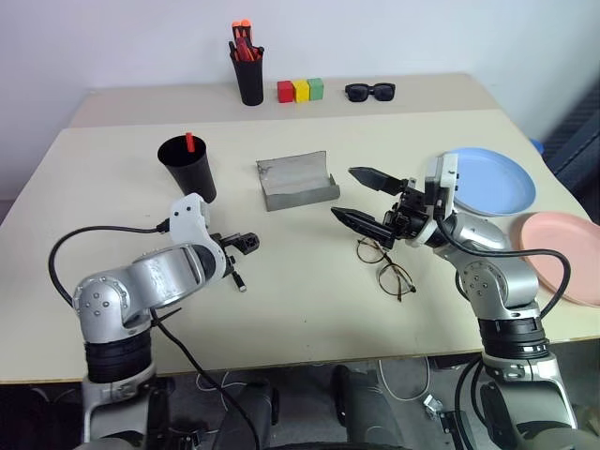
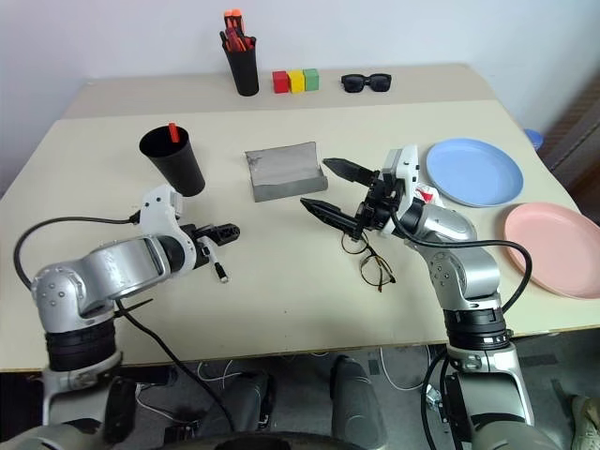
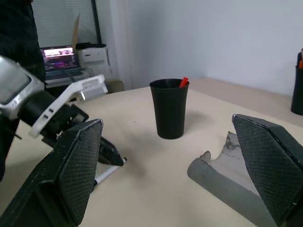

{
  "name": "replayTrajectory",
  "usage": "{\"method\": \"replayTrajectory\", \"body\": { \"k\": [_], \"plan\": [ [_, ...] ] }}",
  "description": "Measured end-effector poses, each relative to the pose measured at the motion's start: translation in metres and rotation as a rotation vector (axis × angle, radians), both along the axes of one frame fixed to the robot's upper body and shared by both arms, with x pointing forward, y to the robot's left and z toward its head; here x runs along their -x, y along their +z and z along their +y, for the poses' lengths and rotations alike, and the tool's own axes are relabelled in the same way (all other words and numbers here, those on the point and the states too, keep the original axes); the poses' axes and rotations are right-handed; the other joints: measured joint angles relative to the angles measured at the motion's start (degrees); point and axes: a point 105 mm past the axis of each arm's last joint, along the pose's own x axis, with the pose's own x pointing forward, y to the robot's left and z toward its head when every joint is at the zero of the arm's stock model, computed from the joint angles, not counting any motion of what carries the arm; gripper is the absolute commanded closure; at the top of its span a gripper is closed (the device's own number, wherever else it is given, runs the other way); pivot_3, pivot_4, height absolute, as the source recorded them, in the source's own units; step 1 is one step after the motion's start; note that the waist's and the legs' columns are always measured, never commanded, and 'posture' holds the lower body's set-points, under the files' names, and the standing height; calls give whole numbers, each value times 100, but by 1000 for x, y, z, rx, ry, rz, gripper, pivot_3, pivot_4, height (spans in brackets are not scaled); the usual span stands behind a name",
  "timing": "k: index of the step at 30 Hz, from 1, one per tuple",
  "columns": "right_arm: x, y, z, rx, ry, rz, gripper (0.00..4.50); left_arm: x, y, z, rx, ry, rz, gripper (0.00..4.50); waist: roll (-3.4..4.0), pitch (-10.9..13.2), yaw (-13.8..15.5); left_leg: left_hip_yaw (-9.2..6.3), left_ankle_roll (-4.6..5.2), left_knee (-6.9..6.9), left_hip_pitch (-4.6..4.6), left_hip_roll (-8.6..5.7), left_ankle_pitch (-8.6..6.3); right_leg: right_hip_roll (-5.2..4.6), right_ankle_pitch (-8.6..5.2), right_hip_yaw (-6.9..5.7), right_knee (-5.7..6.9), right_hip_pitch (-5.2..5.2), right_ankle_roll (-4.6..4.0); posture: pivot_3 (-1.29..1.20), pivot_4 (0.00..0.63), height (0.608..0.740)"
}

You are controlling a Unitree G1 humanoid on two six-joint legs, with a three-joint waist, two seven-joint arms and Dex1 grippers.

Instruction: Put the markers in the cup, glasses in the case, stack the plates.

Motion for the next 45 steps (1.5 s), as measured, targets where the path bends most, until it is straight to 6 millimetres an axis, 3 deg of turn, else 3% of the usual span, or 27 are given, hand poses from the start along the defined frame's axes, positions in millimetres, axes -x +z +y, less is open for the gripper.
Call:
{"method": "replayTrajectory", "body": {
  "k": [4, 8, 16, 23, 27, 33, 41, 45],
  "plan": [
    [0, -2, -1, 1, -3, 6, 0, 1, 2, 4, -14, 46, 6, 91, 1, 0, -17, 3, 0, -2, 2, 2, 0, 2, -1, 0, -1, -1, -1, 0, 150, 740],
    [0, -3, -1, 2, -3, 9, 0, 4, -9, 4, -25, 74, 56, 91, 1, 0, -19, 3, 0, -2, 1, 3, 0, 3, -1, 0, -1, -1, -2, 0, 150, 740],
    [1, -5, 2, 13, 6, 13, 0, 9, -25, -10, 14, 87, 139, 91, 1, 0, -15, 4, 1, -2, 1, 3, 0, 3, -1, 1, -3, 0, -2, 0, 150, 740],
    [0, -5, 3, 13, 9, 15, 0, 8, -27, -26, 59, 75, 173, 91, 5, -4, 28, 4, 2, 0, 12, 1, 0, 2, -7, 0, -10, 19, -12, 0, 150, 740],
    [-1, -5, 3, 13, 6, 15, 0, 7, -31, -27, 56, 80, 204, 1359, 15, -10, 96, 4, 2, 0, 23, 1, 0, 2, -11, 0, -12, 31, -18, 0, 150, 740],
    [-1, -5, 3, 14, 3, 15, 0, 4, -38, -21, 51, 117, 258, 4444, 15, -11, 123, 0, 2, 2, 32, 0, 0, 1, -12, -2, -17, 47, -19, 0, 150, 740],
    [-2, -5, 2, 20, -8, 10, 0, 5, -38, -17, 21, 87, 241, 4444, 16, -12, 101, -1, 2, 1, 35, 1, 0, 2, -13, -3, -16, 47, -19, 0, 150, 740],
    [-2, -5, 2, 22, -11, 9, 0, 3, -37, 7, -88, 42, 205, 4444, 18, -12, 25, -1, 2, -7, 42, 10, 0, 14, -14, -4, -11, 45, -20, 0, 150, 740]
  ]
}}
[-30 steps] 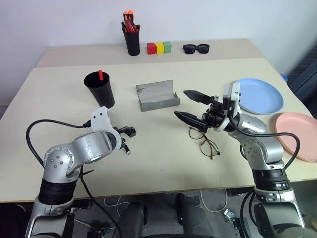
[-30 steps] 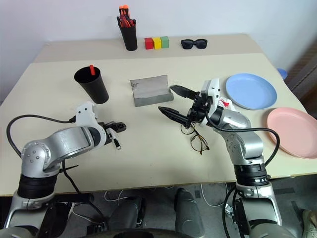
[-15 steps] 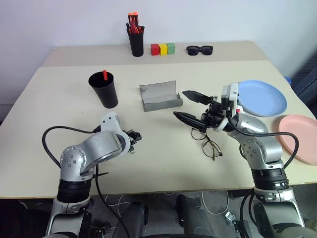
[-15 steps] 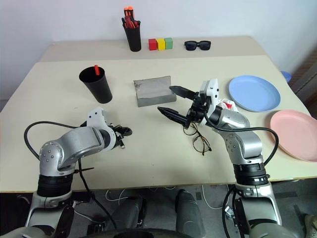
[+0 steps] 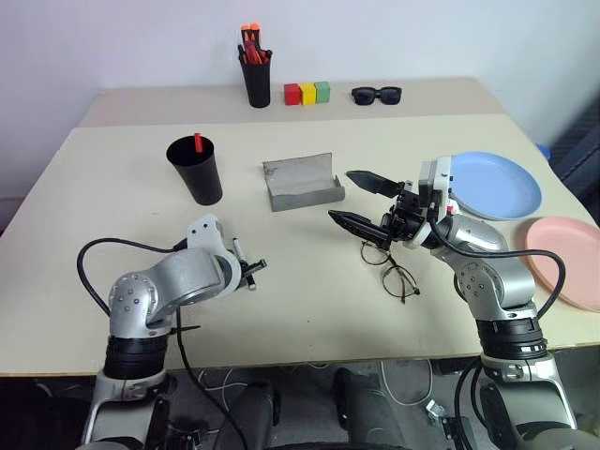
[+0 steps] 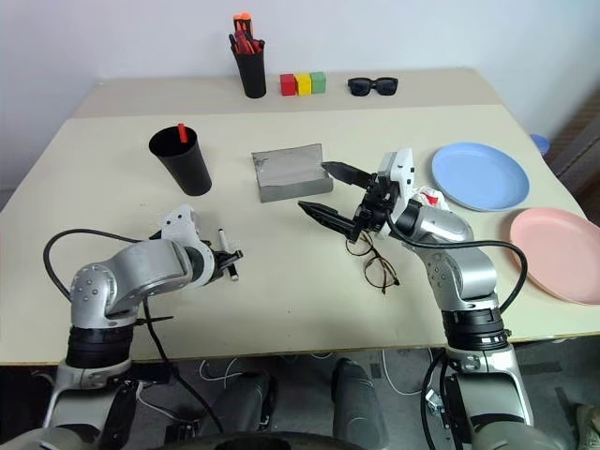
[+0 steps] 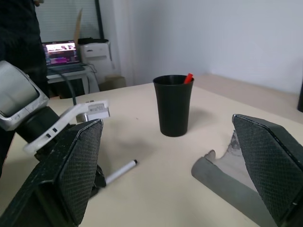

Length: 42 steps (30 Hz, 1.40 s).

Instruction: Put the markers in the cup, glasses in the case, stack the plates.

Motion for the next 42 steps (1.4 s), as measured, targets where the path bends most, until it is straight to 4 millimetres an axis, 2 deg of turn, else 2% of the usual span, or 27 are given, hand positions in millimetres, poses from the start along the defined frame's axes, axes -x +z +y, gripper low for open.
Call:
{"method": "replayTrajectory", "body": {
  "k": [3, 6, 7, 9, 11, 16, 17, 18, 22, 29, 32, 35, 42],
  "plan": [
    [0, 0, 0, 3, -3, -1, 0, -3, 2, 27, -69, -41, -4, 4444, 1, 0, -96, -1, 1, -7, 6, 6, 0, 8, -3, 1, 4, -1, -4, 0, 150, 740],
    [-1, 1, 0, 3, -4, -3, 0, -6, 9, 69, -159, -54, 30, 4444, 6, 2, -125, 0, 1, -14, 0, 11, -1, 15, -7, 2, 8, -17, -8, 0, 150, 740],
    [-1, 1, 0, 3, -4, -3, 0, -4, 12, 76, -170, -82, 38, 4444, 7, 3, -114, 0, 1, -15, -11, 10, -1, 15, -7, 2, 7, -26, -8, 0, 150, 740],
    [-1, 1, 1, 3, -1, -4, 0, -3, 13, 73, -156, -137, 38, 4444, 7, 3, -62, -2, 0, -14, -37, 4, 0, 6, -5, 2, 4, -46, -4, 0, 150, 740],
    [0, 2, 4, 3, 8, -7, 0, 3, 16, 71, -197, -298, 43, 4444, -12, 12, -63, 1, -1, -12, -48, 1, 0, 6, 2, 1, 3, -56, 6, 0, 150, 740],
    [0, 2, 4, 3, 7, -7, 0, 0, 12, 77, -241, -370, 18, 4444, -9, 14, -84, 3, -3, -26, -40, 6, 1, 8, -5, 3, 5, -59, -7, 0, 150, 740],
    [0, 2, 4, 4, 7, -7, 0, -1, 12, 77, -238, -380, 11, 3661, -9, 14, -86, 3, -3, -27, -40, 6, 1, 9, -5, 3, 5, -59, -7, 0, 150, 740],
    [0, 2, 4, 4, 8, -7, 0, -1, 12, 77, -234, -390, 7, 3336, -9, 14, -82, 3, -3, -26, -41, 6, 2, 8, -5, 3, 5, -58, -7, 0, 150, 740],
    [0, 2, 4, 4, 10, -7, 0, -3, 16, 75, -231, -434, -7, 1393, -10, 14, -87, 2, -3, -26, -43, 7, 1, 7, -5, 3, 3, -59, -5, 0, 150, 740],
    [0, 1, 4, 7, 9, -7, 0, 4, 22, 73, -213, -501, 29, 1393, -11, 15, -111, 1, -2, -27, -47, 7, 1, 7, 4, 3, 3, -64, 11, 0, 150, 740],
    [0, 1, 5, 8, 9, -7, 0, 15, 23, 71, -193, -546, 50, 1393, -11, 15, -117, 1, -2, -28, -46, 8, 1, 6, 4, 3, 4, -64, 11, 0, 150, 740],
    [-1, 1, 5, 8, 6, -7, 0, 29, 13, 66, -162, -587, 85, 1393, -11, 16, -116, 1, -2, -30, -46, 8, 1, 6, 4, 5, 5, -66, 11, 0, 150, 740],
    [-1, 0, 5, 6, 2, -6, 0, 27, 11, 62, -189, -556, 44, 1393, -11, 15, -76, 1, -3, -29, -42, 6, 1, 3, 4, 4, 6, -62, 10, 0, 150, 740]
  ]
}}
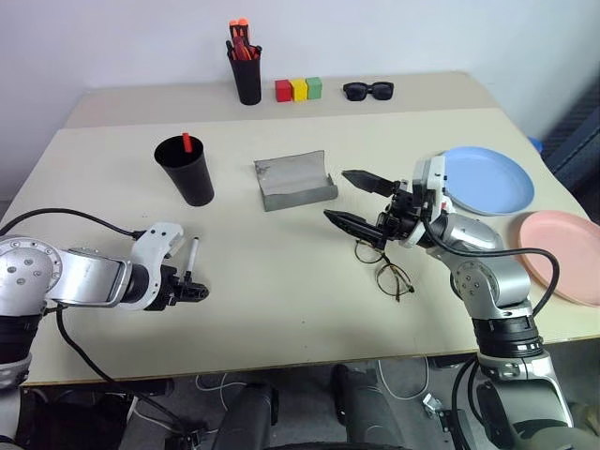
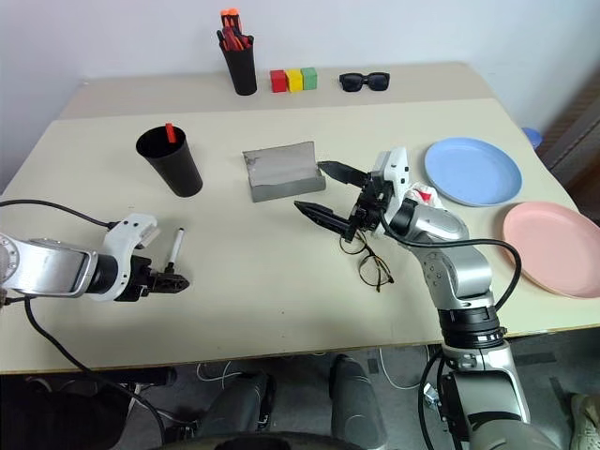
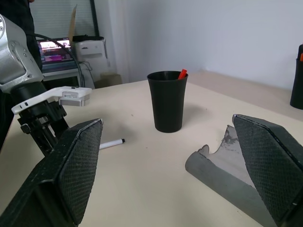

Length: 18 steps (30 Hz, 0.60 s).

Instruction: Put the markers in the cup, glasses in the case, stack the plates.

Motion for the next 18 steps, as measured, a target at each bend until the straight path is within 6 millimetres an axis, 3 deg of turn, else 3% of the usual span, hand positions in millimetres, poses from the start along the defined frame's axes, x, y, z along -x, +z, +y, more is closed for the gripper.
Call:
{"method": "replayTrajectory", "body": {
  "k": [5, 8, 12, 13, 18],
  "plan": [
    [0, 0, 0, 1, -1, 1, 0, -4, 0, 1, -5, 35, -23, 1393, 0, 0, -11, 0, -1, -1, 1, 0, 0, 0, 0, 0, 2, -1, 0, 0, 150, 740],
    [0, 0, 0, 1, -2, 1, 0, -3, -2, 3, 7, 69, -30, 2264, 3, -2, -10, 0, -1, -1, 3, 0, 0, 0, 0, 0, 4, 0, -1, 0, 150, 740],
    [0, 0, 0, 1, -2, 1, 0, -4, -5, 9, -2, 121, -33, 4249, 3, -2, -2, 1, -1, 0, 1, 0, 0, -1, 0, 0, 2, 0, -1, 0, 150, 740],
    [0, 0, 0, 0, -2, 1, 0, -4, -5, 9, 3, 124, -34, 4460, 3, -2, 2, 1, -1, -1, 1, -1, 0, -2, 0, 0, 1, 0, -1, 0, 150, 740],
    [0, 0, 0, 1, -3, 1, 0, -4, -5, 8, 1, 135, -35, 4460, 3, -2, 3, 1, 0, -1, 2, -1, 0, -2, 0, 0, 2, 0, -1, 0, 150, 740]
  ]
}}
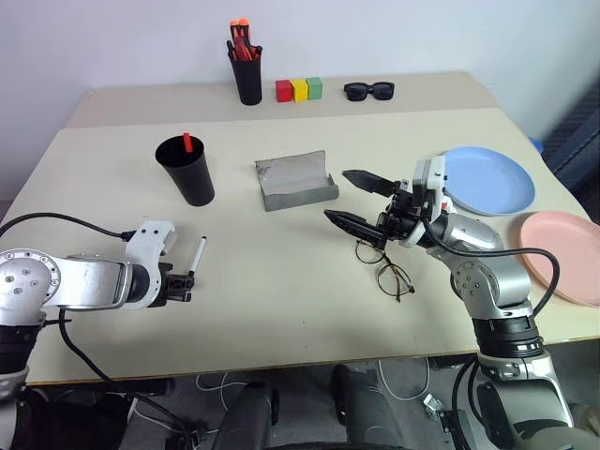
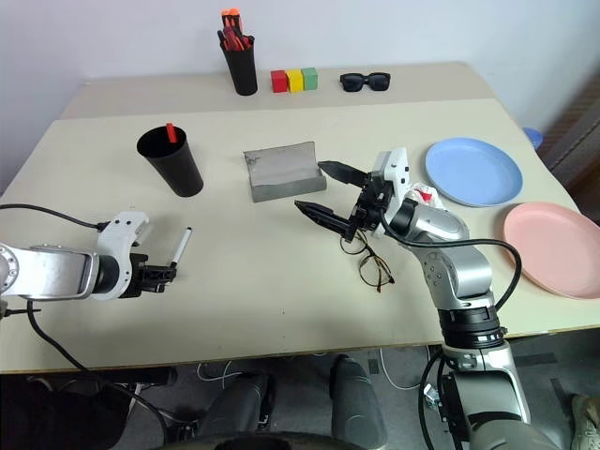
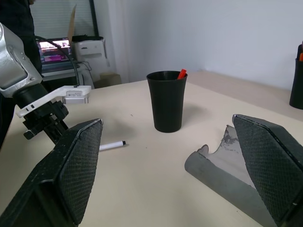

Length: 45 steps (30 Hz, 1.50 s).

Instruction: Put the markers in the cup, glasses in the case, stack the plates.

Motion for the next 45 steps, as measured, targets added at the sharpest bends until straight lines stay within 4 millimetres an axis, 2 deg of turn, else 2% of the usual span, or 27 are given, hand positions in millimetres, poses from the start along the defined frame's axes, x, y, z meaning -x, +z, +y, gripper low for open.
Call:
{"method": "replayTrajectory", "body": {
  "k": [4, 7, 11, 14, 16, 21, 25, 28, 30, 35, 39, 42, 45],
  "plan": [
    [0, 0, 0, 1, 0, 0, 0, -2, 2, -2, -12, -15, -17, 4460, 0, 0, 3, 0, 0, 1, -2, 0, 0, 0, 0, -1, -1, 0, 0, 0, 150, 740],
    [0, 0, 0, 3, -2, -1, 0, -10, 11, -13, -38, -83, -98, 4460, -4, 2, 5, 0, -1, 2, -7, 0, 1, 1, -1, -2, -3, 0, -1, 0, 150, 740],
    [0, 0, 0, 6, -2, -3, 0, -35, 63, -53, -16, -266, -476, 4460, -5, 2, 1, 8, -4, 0, -8, 0, 2, 0, -7, -1, -9, -1, -14, 0, 150, 740],
    [0, 0, 0, 7, 3, 0, 0, -47, 91, -67, -12, -364, -717, 4460, -3, 2, -38, 20, -4, -18, 2, 4, 3, 2, -9, 6, -11, -2, -17, 0, 150, 740],
    [1, 0, 0, 4, 14, 8, 0, -55, 103, -70, -12, -376, -831, 4460, -3, 2, -32, 17, -4, -20, 2, 6, 3, 5, -8, 6, -12, -3, -16, 0, 150, 740],
    [1, 1, -3, -14, 25, 34, 0, -86, 131, -53, -19, -264, -1087, 4460, -6, 2, -2, 13, -3, -13, -3, 6, 3, 4, 3, 4, -13, -2, 2, 0, 150, 740],
    [2, 4, -6, -28, 30, 43, 0, -107, 166, -18, 5, -58, -1284, 4460, -7, 2, 5, 12, -2, -10, -4, 5, 3, 3, 3, 3, -12, -2, 3, 0, 150, 740],
    [3, 5, -6, -35, 45, 48, 0, -113, 185, 3, 4, 41, -1405, 4460, -6, 2, -8, 14, -1, -11, -1, 5, 2, 2, 4, 3, -10, -3, 3, 0, 150, 740],
    [4, 7, -7, -47, 46, 51, 0, -116, 186, 14, 6, 88, -1435, 4460, -6, 2, -7, 13, -1, -11, -1, 4, 2, 2, 4, 3, -10, -3, 4, 0, 150, 740],
    [3, 8, -8, -55, 44, 48, 0, -128, 162, 31, 19, 172, -1434, 4460, -7, 1, 3, 12, -1, -6, -4, 4, 2, 2, 5, 2, -9, -2, 4, 0, 150, 740],
    [3, 8, -8, -55, 41, 47, 0, -133, 149, 29, 62, 215, -1430, 4460, -7, 1, 10, 9, -1, 0, -7, 2, 2, 0, 5, 1, -8, -2, 5, 0, 150, 740],
    [3, 9, -8, -56, 39, 42, 0, -134, 143, 19, 108, 211, -1429, 4460, -7, 1, 8, 9, 1, 3, -7, 1, 1, -1, 5, 1, -6, -2, 5, 0, 150, 740],
    [3, 9, -8, -56, 35, 39, 0, -133, 125, 15, 130, 215, -1395, 4460, -7, 1, -10, 10, 2, 3, -5, 2, 0, 0, 6, 2, -3, -2, 5, 0, 150, 740]
  ]
}}
